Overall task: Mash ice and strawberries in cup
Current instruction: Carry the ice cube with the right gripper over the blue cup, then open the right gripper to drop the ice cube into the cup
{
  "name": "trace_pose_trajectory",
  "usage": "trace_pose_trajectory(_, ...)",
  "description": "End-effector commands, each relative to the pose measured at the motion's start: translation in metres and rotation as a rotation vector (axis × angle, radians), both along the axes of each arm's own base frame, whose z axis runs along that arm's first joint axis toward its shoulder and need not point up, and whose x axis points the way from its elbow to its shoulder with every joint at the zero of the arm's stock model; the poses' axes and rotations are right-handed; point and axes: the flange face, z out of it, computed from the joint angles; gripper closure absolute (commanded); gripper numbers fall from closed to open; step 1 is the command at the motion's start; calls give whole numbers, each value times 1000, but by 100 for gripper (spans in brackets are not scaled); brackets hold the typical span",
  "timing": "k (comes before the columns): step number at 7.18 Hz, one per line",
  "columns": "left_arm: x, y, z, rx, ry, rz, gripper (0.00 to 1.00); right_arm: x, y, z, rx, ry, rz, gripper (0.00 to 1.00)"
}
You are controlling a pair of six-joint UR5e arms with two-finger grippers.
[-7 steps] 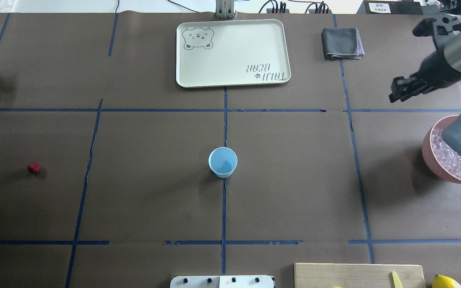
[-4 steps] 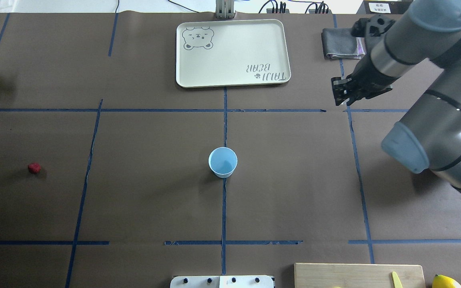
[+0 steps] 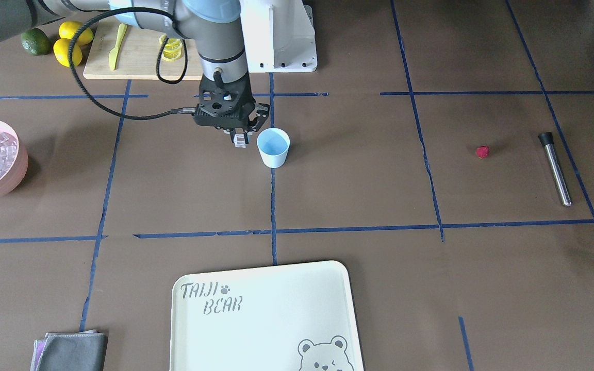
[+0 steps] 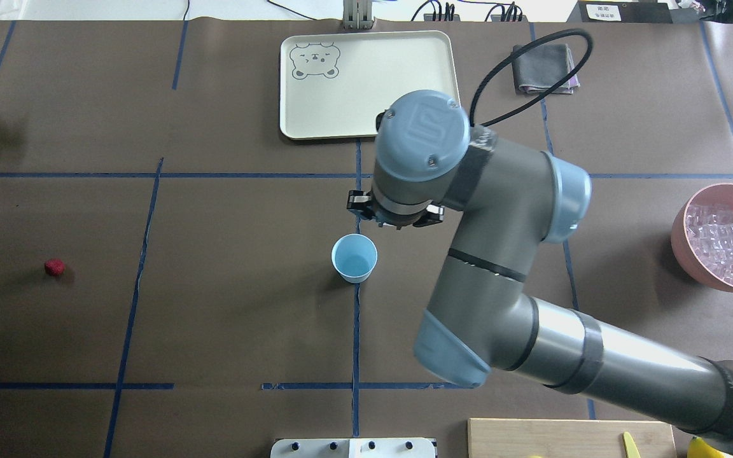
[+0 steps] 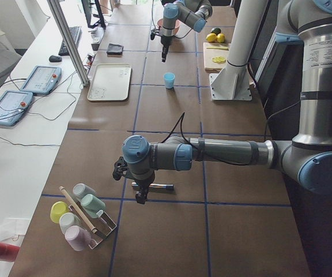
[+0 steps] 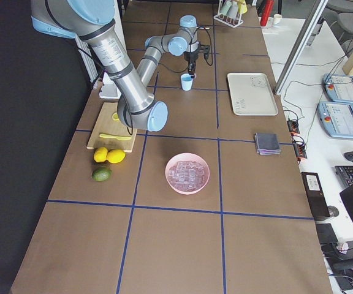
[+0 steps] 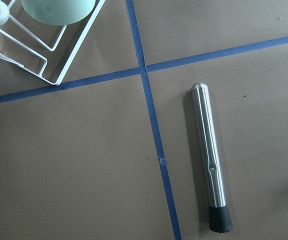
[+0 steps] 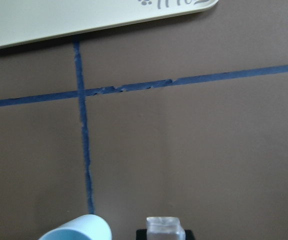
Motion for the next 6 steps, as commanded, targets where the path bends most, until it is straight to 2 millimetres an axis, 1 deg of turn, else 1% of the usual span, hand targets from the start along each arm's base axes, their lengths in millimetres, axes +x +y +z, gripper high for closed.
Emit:
trace_pose_trajectory(1,0,0,0,-1,0,0,0,-56,18,-24,-6,27,14,100)
trace_pose_trajectory(2,0,0,0,-1,0,0,0,-63,27,-20,-8,33,-1,100)
trace_pose_trajectory(3,0,0,0,-1,0,0,0,-65,30,-18,-6,35,-5,100)
trace_pose_trajectory(4,0,0,1,-2,0,0,0,-64,30,-16,-6,37,-4,100)
trace_pose_trajectory(5,0,1,2,-4,0,0,0,-63,28,-9,5,50,2,98)
trace_pose_trajectory(6,0,1,2,-4,0,0,0,-62,29,-7,7,48,3,36)
